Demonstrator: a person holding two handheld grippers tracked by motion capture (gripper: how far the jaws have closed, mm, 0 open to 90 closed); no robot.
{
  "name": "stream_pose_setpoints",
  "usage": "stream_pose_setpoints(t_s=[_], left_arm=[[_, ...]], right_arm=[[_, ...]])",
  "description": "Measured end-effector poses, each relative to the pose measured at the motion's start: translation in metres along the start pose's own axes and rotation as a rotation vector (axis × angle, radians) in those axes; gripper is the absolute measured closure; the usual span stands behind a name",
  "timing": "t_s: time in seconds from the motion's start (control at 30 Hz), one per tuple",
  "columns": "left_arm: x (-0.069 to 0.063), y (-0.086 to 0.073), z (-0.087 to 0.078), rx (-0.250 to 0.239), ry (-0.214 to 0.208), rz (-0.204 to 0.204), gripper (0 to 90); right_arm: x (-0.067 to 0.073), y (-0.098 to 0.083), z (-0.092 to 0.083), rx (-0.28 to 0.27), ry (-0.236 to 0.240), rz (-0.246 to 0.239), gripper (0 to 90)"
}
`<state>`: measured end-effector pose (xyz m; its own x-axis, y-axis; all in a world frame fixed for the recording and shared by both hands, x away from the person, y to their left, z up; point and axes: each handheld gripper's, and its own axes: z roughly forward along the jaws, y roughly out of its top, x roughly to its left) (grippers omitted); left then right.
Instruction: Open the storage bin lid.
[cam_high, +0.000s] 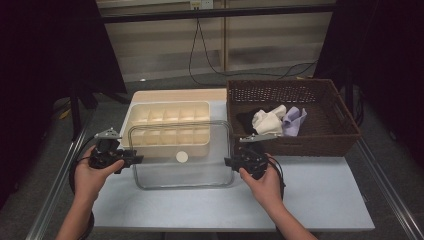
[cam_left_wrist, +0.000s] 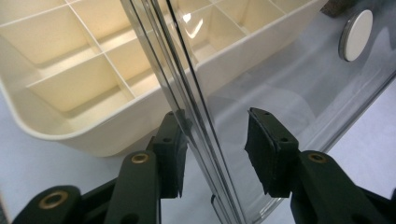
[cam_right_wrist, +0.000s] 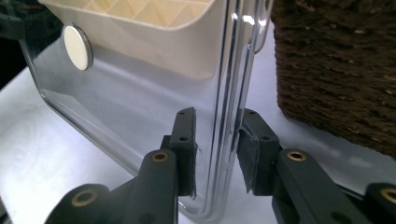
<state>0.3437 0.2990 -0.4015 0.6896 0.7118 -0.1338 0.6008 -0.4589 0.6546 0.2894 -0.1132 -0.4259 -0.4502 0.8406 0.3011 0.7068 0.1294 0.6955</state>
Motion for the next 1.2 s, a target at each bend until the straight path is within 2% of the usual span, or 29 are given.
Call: stream_pose_setpoints(t_s=[0.1, 0.2, 0.37, 0.47, 0.5, 0.57, 0.63, 0.7, 0.77, 0.83, 1.0, 1.03, 1.13, 1.2], left_arm=[[-0.004, -0.001, 0.003, 0.027, 0.008, 0.007, 57.6], [-0.004, -0.004, 0.006, 0.024, 0.0, 0.009, 57.2], [-0.011, -0.008, 0.006, 0.033, -0.021, 0.03, 58.0], [-0.017, -0.012, 0.005, 0.048, -0.049, 0.039, 58.7], [-0.019, -0.013, 0.006, 0.037, -0.044, 0.039, 58.8], [-0.023, -0.013, 0.004, 0.058, -0.066, 0.044, 59.5], [-0.025, -0.015, 0.005, 0.055, -0.086, 0.041, 60.9], [-0.026, -0.016, 0.007, 0.058, -0.087, 0.044, 60.5], [-0.025, -0.015, 0.011, 0.057, -0.082, 0.045, 58.7], [-0.025, -0.015, 0.014, 0.052, -0.078, 0.045, 57.2], [-0.021, -0.009, 0.019, 0.011, -0.066, 0.029, 55.7], [-0.019, -0.007, 0.021, 0.016, -0.081, 0.018, 54.6], [-0.019, -0.006, 0.02, 0.029, -0.082, 0.014, 54.7], [-0.02, -0.008, 0.017, 0.008, -0.087, 0.004, 57.7]], right_arm=[[-0.002, -0.003, 0.002, 0.004, -0.005, -0.015, 68.9], [-0.004, -0.005, 0.003, 0.016, -0.011, -0.026, 68.3], [-0.004, -0.01, 0.0, 0.027, -0.019, -0.043, 66.9], [-0.007, -0.015, -0.004, 0.028, -0.012, -0.043, 66.2], [-0.008, -0.018, -0.006, 0.026, -0.012, -0.045, 65.9], [-0.009, -0.022, -0.01, 0.031, -0.006, -0.034, 65.7], [-0.01, -0.024, -0.013, 0.035, -0.01, -0.037, 64.3], [-0.012, -0.027, -0.015, 0.024, -0.018, -0.061, 63.9], [-0.014, -0.028, -0.016, 0.012, -0.021, -0.064, 63.2], [-0.014, -0.027, -0.017, 0.0, -0.027, -0.067, 62.9], [-0.018, -0.017, -0.02, -0.03, -0.025, -0.037, 61.3], [-0.018, -0.015, -0.021, -0.034, -0.027, -0.039, 61.6], [-0.018, -0.01, -0.021, -0.027, -0.028, -0.043, 61.7], [-0.019, -0.011, -0.022, -0.025, -0.028, -0.039, 62.2]])
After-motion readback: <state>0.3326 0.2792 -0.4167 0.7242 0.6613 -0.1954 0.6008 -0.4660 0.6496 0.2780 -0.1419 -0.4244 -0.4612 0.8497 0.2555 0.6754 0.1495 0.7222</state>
